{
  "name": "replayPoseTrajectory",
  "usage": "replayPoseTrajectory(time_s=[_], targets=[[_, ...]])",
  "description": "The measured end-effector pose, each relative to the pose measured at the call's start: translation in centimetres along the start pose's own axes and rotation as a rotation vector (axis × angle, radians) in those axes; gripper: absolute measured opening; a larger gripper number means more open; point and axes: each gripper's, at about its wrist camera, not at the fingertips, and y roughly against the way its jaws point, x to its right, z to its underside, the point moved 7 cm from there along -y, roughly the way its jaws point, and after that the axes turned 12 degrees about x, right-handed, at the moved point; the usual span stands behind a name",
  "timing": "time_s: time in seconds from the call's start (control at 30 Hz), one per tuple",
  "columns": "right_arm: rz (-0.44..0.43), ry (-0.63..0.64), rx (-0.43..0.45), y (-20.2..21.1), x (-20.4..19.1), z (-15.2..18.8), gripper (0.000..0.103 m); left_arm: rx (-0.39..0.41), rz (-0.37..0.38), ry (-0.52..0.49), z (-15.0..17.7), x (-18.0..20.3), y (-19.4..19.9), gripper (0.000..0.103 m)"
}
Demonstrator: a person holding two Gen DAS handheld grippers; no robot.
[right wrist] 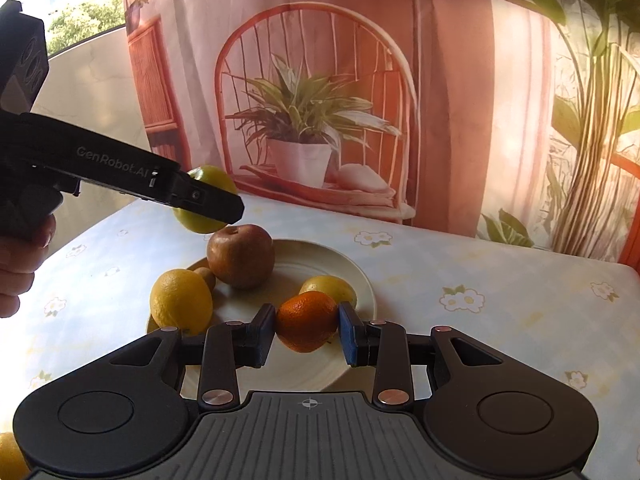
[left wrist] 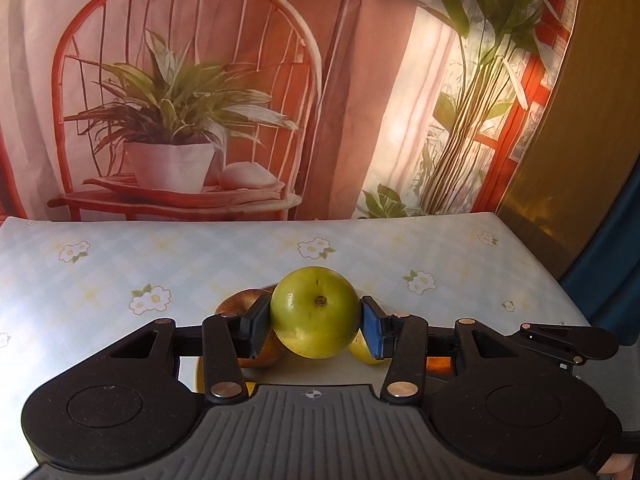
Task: Organize fruits
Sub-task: 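Carry the green apple with the left tool while the right tool carries the tangerine over the plate, then open the right tool to drop the tangerine while the left tool releases the green apple onto the plate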
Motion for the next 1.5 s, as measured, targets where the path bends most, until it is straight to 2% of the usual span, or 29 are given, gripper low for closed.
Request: replayPoseTrajectory(time_s=[0.33, 0.6, 0.93, 1.27, 1.5], targets=[[0.002, 0.057, -0.096, -3.8, 0.2, 1.9, 0.031, -0.064, 0.013, -0.031, 1.3, 0.8, -5.3, 0.05], [0.025, 0.043, -0.098, -5.7, 1.0, 1.9, 0.031, -0.08, -0.004, -0.036, 1.2, 0.2, -7.5, 0.05], [0.041, 0.052, -0.086, -6.1, 1.3, 1.5, 0.032, -0.083, 0.0, 0.013, 0.9, -0.6, -8.1, 0.05], [0.034, 0.031, -0.075, -5.3, 1.3, 1.1, 0.037, -0.095, 0.006, -0.027, 1.2, 0.0, -7.4, 0.05], [0.034, 0.027, -0.07, -4.7, 1.3, 1.0, 0.039, -0.097, 0.0, -0.012, 1.1, -0.2, -7.0, 0.05]])
